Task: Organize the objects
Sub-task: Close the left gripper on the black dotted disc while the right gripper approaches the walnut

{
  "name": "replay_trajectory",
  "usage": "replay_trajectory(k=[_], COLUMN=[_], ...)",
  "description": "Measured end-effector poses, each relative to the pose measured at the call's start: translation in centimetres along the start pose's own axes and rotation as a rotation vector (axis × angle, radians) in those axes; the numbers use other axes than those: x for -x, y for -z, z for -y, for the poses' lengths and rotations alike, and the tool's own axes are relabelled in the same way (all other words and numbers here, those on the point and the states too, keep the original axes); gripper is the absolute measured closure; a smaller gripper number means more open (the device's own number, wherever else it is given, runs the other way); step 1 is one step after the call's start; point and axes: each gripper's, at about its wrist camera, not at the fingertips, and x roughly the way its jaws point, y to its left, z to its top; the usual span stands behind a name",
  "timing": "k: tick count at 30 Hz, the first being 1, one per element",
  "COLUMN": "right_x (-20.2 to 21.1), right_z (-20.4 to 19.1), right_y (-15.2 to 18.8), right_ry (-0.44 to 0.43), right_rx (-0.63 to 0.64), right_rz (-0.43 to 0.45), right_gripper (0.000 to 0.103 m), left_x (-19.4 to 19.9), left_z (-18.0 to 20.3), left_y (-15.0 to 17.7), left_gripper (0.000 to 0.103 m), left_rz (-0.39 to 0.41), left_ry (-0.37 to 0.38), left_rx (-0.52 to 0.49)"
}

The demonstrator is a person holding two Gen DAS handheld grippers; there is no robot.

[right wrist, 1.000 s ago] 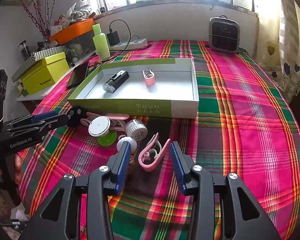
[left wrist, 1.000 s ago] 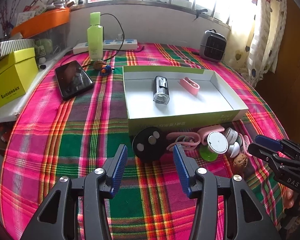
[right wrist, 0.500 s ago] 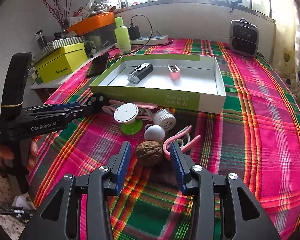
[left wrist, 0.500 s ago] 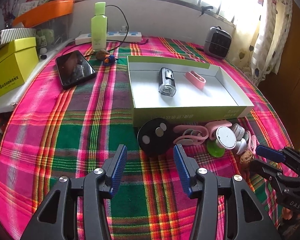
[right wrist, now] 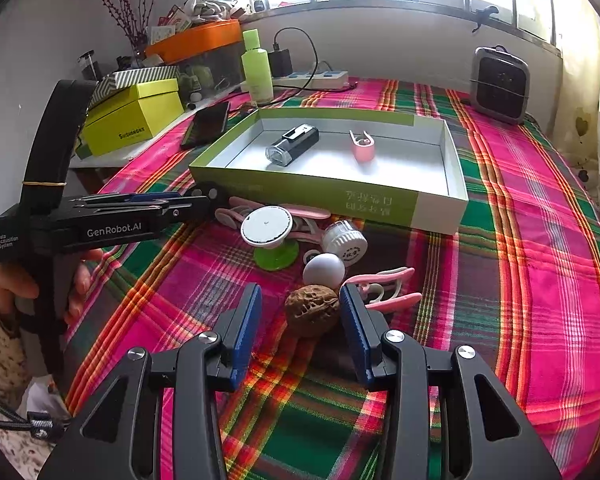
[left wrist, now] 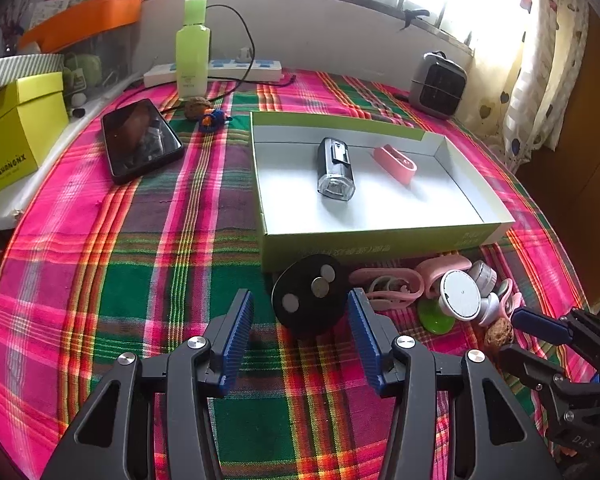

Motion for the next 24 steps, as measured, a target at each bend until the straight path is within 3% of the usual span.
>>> replay_trajectory(k=[7, 24], right_x=[-0.4, -1.7], right_z=[-1.0, -0.4], right_y=[-0.1, 0.3], right_ry=[0.059, 0.042], right_rx=[0.055, 0.016], right_rz=[-0.009, -0.068], right_gripper=[0.061, 0.061], left_x=[-0.4, -1.1], left_z=[0.1, -0.2], left_y=[-0.2, -0.5], left_gripper=[0.055, 0.055], left_rz=[-0.007, -0.009], left_ry=[-0.006, -0.008], left_rx=[-0.004, 0.014])
